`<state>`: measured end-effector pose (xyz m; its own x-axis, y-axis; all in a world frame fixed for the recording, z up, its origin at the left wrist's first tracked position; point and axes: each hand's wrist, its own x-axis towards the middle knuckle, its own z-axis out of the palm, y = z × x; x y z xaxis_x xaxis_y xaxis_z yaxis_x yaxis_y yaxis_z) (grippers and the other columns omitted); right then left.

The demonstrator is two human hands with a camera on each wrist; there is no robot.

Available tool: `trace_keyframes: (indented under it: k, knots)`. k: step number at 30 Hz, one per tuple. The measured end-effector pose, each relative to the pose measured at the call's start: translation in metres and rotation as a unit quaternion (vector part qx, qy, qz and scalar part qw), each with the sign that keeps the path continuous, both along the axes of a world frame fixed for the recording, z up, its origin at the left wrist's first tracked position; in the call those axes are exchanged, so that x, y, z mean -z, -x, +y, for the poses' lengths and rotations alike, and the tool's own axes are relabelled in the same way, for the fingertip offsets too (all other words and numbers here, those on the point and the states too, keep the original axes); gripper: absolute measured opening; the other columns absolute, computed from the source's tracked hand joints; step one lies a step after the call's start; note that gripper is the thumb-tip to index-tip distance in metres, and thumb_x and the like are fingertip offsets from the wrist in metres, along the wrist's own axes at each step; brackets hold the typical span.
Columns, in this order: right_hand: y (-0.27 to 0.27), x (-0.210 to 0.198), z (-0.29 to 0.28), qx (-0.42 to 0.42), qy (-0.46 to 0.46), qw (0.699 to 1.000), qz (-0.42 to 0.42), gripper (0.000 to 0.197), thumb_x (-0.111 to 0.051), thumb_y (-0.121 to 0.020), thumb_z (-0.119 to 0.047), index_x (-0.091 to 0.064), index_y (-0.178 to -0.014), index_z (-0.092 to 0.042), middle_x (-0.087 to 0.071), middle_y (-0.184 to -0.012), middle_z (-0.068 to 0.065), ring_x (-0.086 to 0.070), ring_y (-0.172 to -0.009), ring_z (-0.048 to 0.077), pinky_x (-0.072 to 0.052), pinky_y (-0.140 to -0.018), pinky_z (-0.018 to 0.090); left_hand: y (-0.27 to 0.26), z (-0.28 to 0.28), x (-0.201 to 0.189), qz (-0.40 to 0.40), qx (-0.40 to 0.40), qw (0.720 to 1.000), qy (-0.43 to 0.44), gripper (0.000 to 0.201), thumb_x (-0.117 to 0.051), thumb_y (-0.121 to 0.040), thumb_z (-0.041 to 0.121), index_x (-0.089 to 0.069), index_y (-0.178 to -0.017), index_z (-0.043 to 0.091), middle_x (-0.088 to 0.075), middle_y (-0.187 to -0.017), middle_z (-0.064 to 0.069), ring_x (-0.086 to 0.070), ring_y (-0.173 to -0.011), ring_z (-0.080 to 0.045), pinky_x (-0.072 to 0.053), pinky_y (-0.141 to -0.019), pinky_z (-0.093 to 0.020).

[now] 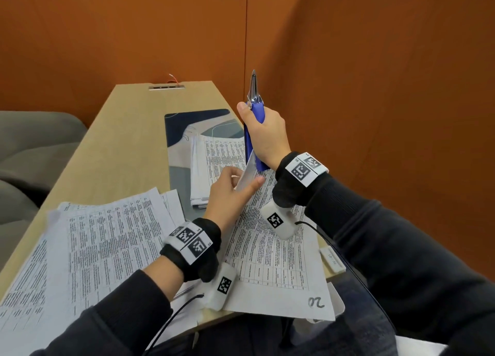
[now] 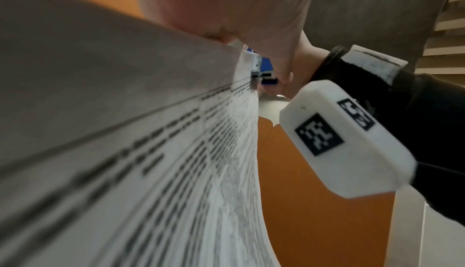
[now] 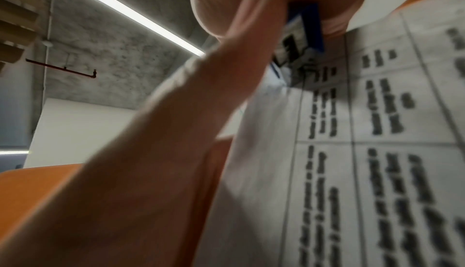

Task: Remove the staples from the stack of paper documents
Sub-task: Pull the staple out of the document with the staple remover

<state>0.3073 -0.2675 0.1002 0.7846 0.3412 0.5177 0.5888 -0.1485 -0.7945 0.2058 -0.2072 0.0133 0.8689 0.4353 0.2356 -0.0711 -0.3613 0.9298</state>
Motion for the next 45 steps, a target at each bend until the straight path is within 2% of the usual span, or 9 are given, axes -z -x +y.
trace_keyframes:
  k: [2, 6, 19, 22, 25, 32, 37, 40, 45]
  knots:
    - [0.001, 0.004, 0.002, -0.008, -0.001, 1.000, 0.003, 0.042, -0.052, -0.099, -0.038, -0.048, -0.068, -0.010, -0.044, -0.054, -0.006, -0.040, -0.050, 0.009, -0.034, -0.051, 0.015, -0.004, 0.000, -0.004, -0.003, 0.014, 1.000, 0.010, 0.047, -0.068, -0.081, 0.046, -0.049, -0.118, 0.024, -0.050, -0.093, 0.021, -0.048, -0.084, 0.008, -0.034, -0.066, -0.009]
    - [0.004, 0.006, 0.006, -0.017, 0.002, 1.000, 0.003, 0.042, -0.053, -0.098, -0.039, -0.047, -0.066, -0.014, -0.044, -0.053, -0.008, -0.039, -0.048, 0.005, -0.034, -0.050, 0.014, -0.012, 0.001, -0.006, -0.052, 0.023, 0.998, -0.004, 0.030, -0.069, -0.082, 0.039, -0.059, -0.090, 0.013, -0.058, -0.076, 0.007, -0.051, -0.068, -0.006, -0.039, -0.058, -0.012]
    - [0.002, 0.031, 0.006, -0.051, 0.058, 0.995, 0.055, 0.043, -0.062, -0.094, -0.037, -0.041, -0.060, -0.021, -0.043, -0.055, -0.006, -0.042, -0.040, 0.000, -0.033, -0.045, 0.009, -0.018, 0.005, -0.002, -0.086, 0.010, 0.994, 0.073, 0.008, -0.067, -0.085, 0.013, -0.060, -0.088, 0.012, -0.060, -0.072, 0.006, -0.053, -0.059, 0.006, -0.041, -0.057, -0.008]
    - [-0.005, 0.031, 0.007, -0.026, 0.037, 0.997, 0.056, 0.041, -0.061, -0.094, -0.037, -0.043, -0.062, -0.021, -0.045, -0.056, -0.007, -0.043, -0.042, -0.001, -0.034, -0.047, 0.009, -0.019, 0.018, 0.000, 0.011, 0.089, 0.995, 0.032, 0.030, -0.066, -0.088, 0.024, -0.052, -0.115, 0.020, -0.061, -0.098, 0.012, -0.057, -0.084, 0.007, -0.047, -0.078, -0.015]
    - [-0.021, 0.028, 0.004, 0.010, -0.015, 0.994, 0.112, 0.034, -0.059, -0.095, -0.043, -0.050, -0.069, -0.022, -0.054, -0.064, -0.006, -0.051, -0.056, 0.006, -0.044, -0.062, 0.021, -0.019, 0.041, 0.012, 0.173, 0.142, 0.974, -0.027, 0.043, -0.064, -0.086, 0.014, -0.046, -0.125, 0.016, -0.063, -0.115, 0.000, -0.063, -0.100, -0.016, -0.052, -0.092, -0.039]
    - [-0.048, 0.013, -0.011, 0.099, -0.259, 0.944, 0.179, 0.020, -0.056, -0.096, -0.040, -0.053, -0.085, -0.024, -0.055, -0.074, -0.005, -0.055, -0.065, 0.010, -0.051, -0.067, 0.026, -0.054, 0.095, -0.021, 0.102, 0.000, 0.995, -0.005, 0.013, -0.055, -0.089, 0.004, -0.059, -0.086, 0.016, -0.062, -0.083, -0.008, -0.061, -0.073, -0.023, -0.052, -0.063, -0.032]
    - [-0.057, 0.012, -0.019, 0.117, -0.315, 0.910, 0.243, 0.015, -0.054, -0.097, -0.042, -0.051, -0.090, -0.029, -0.055, -0.081, -0.006, -0.056, -0.070, 0.007, -0.048, -0.064, 0.021, -0.098, 0.134, -0.044, 0.080, -0.050, 0.994, 0.058, 0.031, -0.053, -0.088, -0.007, -0.062, -0.115, 0.005, -0.064, -0.105, -0.007, -0.063, -0.097, -0.025, -0.051, -0.086, -0.035]
    - [-0.054, 0.020, -0.017, 0.108, -0.295, 0.902, 0.298, 0.022, -0.055, -0.096, -0.045, -0.048, -0.086, -0.026, -0.049, -0.077, -0.004, -0.051, -0.067, 0.009, -0.045, -0.060, 0.021, -0.110, 0.145, -0.033, 0.125, -0.068, 0.989, 0.033, 0.025, -0.057, -0.087, -0.002, -0.062, -0.108, 0.011, -0.066, -0.108, -0.010, -0.063, -0.100, -0.028, -0.052, -0.087, -0.038]
    - [-0.038, 0.048, 0.011, 0.037, -0.206, 0.901, 0.379, 0.031, -0.060, -0.090, -0.052, -0.053, -0.098, -0.023, -0.060, -0.088, 0.000, -0.060, -0.077, 0.015, -0.052, -0.076, 0.030, -0.080, 0.172, -0.005, 0.208, -0.104, 0.970, 0.070, 0.057, -0.062, -0.089, 0.010, -0.037, -0.140, 0.000, -0.049, -0.135, -0.021, -0.051, -0.121, -0.036, -0.044, -0.101, -0.043]
